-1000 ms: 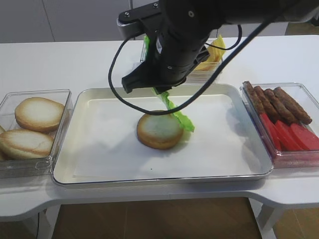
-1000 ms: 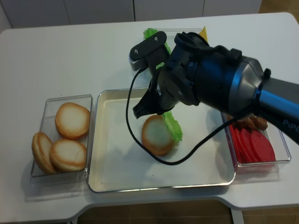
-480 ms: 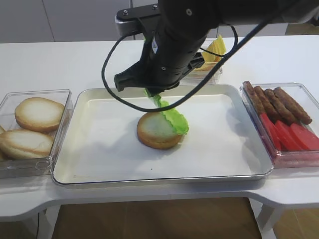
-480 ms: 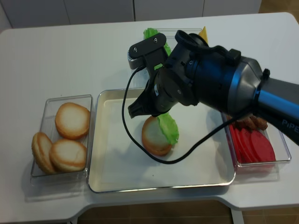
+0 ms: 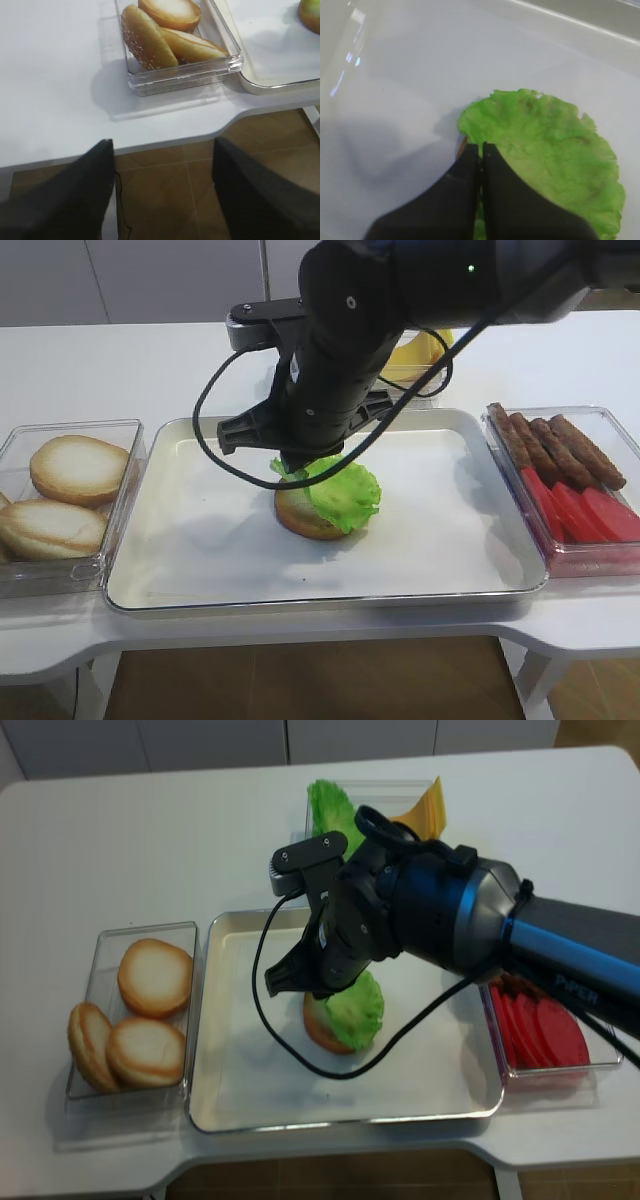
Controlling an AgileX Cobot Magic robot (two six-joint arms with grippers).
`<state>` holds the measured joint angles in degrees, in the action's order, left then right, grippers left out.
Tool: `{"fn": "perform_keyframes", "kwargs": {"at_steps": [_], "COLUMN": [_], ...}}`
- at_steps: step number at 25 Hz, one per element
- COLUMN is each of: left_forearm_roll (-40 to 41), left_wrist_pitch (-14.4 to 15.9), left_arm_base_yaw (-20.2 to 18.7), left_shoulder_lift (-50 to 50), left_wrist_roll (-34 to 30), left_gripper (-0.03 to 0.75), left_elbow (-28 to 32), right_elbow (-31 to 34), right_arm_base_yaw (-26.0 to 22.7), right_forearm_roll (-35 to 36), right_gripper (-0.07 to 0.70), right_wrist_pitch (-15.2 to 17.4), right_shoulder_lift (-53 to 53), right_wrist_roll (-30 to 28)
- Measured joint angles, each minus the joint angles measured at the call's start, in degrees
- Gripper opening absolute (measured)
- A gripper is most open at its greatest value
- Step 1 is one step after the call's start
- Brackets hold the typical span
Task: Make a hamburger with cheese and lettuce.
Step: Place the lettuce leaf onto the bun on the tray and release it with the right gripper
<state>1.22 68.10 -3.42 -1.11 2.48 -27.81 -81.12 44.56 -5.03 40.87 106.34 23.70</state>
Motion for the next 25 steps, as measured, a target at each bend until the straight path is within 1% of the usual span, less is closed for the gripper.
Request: {"fn": "perform_keyframes", "kwargs": {"at_steps": [5, 9, 13, 16, 18, 21, 23, 25], "left_forearm_roll": [0.00, 0.00, 0.00, 0.00, 0.00, 0.00, 0.00, 0.00], "left_wrist_pitch": [0.00, 0.00, 0.00, 0.00, 0.00, 0.00, 0.00, 0.00], "left_arm_base_yaw": [0.00, 0.00, 0.00, 0.00, 0.00, 0.00, 0.00, 0.00], "left_shoulder_lift": [0.00, 0.00, 0.00, 0.00, 0.00, 0.00, 0.00, 0.00], "left_wrist_roll": [0.00, 0.00, 0.00, 0.00, 0.00, 0.00, 0.00, 0.00], "left_gripper": [0.459, 0.459, 0.459, 0.459, 0.459, 0.459, 0.459, 0.459], "left_elbow": [0.00, 0.00, 0.00, 0.00, 0.00, 0.00, 0.00, 0.00], "right_elbow": [0.00, 0.00, 0.00, 0.00, 0.00, 0.00, 0.00, 0.00], "right_arm_base_yaw": [0.00, 0.00, 0.00, 0.00, 0.00, 0.00, 0.00, 0.00], "right_forearm_roll": [2.81, 4.19, 4.33, 4.43, 4.43, 4.43, 4.43, 4.16], "right_gripper": [0.016, 0.055, 0.086, 0.151, 0.232, 0.323, 0.345, 0.354], "right_wrist_pitch": [-1.18, -2.46, -2.70, -2.70, -2.70, -2.59, -2.46, -1.38], "right_shoulder_lift": [0.91, 0.91, 0.91, 0.91, 0.91, 0.91, 0.91, 0.64], "right_wrist_roll": [0.00, 0.00, 0.00, 0.00, 0.00, 0.00, 0.00, 0.00]}}
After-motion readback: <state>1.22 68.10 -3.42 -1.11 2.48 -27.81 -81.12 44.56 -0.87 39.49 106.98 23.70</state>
